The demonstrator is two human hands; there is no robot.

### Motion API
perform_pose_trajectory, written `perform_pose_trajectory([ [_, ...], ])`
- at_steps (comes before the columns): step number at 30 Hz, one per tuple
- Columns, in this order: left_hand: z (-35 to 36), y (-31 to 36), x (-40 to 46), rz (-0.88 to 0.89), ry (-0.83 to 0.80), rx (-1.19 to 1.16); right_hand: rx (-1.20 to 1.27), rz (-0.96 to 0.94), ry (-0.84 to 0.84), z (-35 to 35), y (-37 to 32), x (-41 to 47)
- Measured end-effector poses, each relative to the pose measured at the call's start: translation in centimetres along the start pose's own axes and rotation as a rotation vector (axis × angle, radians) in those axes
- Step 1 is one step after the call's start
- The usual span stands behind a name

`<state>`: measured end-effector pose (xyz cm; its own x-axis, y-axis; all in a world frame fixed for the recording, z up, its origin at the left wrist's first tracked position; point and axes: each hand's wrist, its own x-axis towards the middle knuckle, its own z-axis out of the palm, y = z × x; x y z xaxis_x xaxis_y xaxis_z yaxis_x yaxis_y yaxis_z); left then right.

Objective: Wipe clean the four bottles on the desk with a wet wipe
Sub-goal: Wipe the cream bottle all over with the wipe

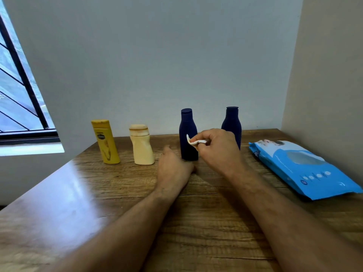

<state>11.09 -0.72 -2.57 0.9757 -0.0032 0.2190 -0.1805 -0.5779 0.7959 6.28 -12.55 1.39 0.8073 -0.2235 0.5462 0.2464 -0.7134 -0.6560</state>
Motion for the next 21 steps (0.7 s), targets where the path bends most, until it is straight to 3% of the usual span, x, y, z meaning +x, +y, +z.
perform_pose_trajectory([
  [3,-1.8,-0.9,-1.2,-0.002,0.054,-0.109,0.021,-0.025,-0.034,0.5,-0.8,-0.5],
  [7,-5.4,-1.6,-1.2,0.1,0.43,-0.147,0.02,-0.092,0.004,1.5,-2.7,-0.4],
  [9,-6.7,-1.6,0.1,0.076,0.532,-0.157,-0.012,-0.138,0.006,2.0,-3.9,-0.1],
  [12,-6.8,-2.0,1.9,0.017,0.542,-0.143,-0.036,-0.181,-0.021,2.9,-5.1,0.2],
  [21,-5.1,-3.8,5.1,-0.033,0.369,-0.212,0.028,-0.208,0.051,6.6,-4.0,-0.2],
])
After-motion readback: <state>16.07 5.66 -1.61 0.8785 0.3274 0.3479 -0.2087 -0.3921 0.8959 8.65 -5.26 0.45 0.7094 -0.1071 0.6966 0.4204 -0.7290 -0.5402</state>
